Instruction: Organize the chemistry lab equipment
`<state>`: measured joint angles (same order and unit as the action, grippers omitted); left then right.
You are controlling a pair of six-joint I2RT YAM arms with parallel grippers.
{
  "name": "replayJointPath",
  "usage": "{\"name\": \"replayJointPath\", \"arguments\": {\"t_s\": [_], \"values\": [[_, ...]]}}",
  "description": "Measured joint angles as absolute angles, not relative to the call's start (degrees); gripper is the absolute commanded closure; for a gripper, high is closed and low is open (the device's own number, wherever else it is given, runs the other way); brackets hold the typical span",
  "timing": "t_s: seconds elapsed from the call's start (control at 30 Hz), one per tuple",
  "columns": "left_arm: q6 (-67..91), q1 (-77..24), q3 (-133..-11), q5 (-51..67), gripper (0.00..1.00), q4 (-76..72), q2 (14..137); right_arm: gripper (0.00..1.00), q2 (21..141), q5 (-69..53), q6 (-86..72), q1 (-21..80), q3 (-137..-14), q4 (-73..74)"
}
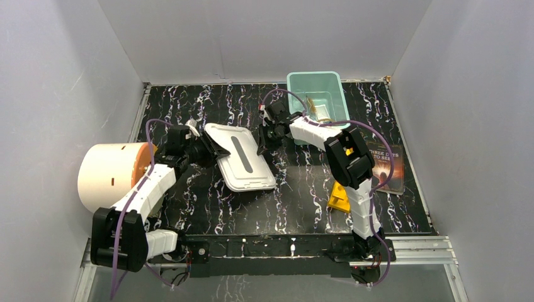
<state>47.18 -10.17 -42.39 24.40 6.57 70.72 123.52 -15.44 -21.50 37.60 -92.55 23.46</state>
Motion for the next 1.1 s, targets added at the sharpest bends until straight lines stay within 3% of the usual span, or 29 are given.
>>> {"name": "replayJointPath", "arguments": {"t_s": [0.17,0.3,0.43,0.6,0.9,1.1], "values": [[48.71,-10.24,-41.08,25.56,0.88,3.55,67.81,0.87,123.63,-16.88,-22.33,37.28,-92.53,23.35],[49.5,-10.24,-41.12,25.71,1.0,2.7,67.96,0.74,123.63,-17.1,-22.33,37.19,-92.53,23.27],[49.15,-10.24,-42.13,25.56,1.0,3.86,68.16,0.5,123.31,-16.88,-22.15,36.97,-92.64,23.79],[47.44,-10.26,-48.07,24.93,1.0,6.68,68.16,0.35,121.95,-16.95,-22.09,35.42,-95.77,26.72],[46.94,-10.26,-60.55,26.59,1.0,6.39,68.71,0.22,107.13,-25.21,-26.68,24.4,-97.73,24.18],[50.22,-10.26,-65.08,31.16,1.0,1.41,71.02,0.21,99.42,-30.92,-32.18,19.18,-97.65,17.93]]}}
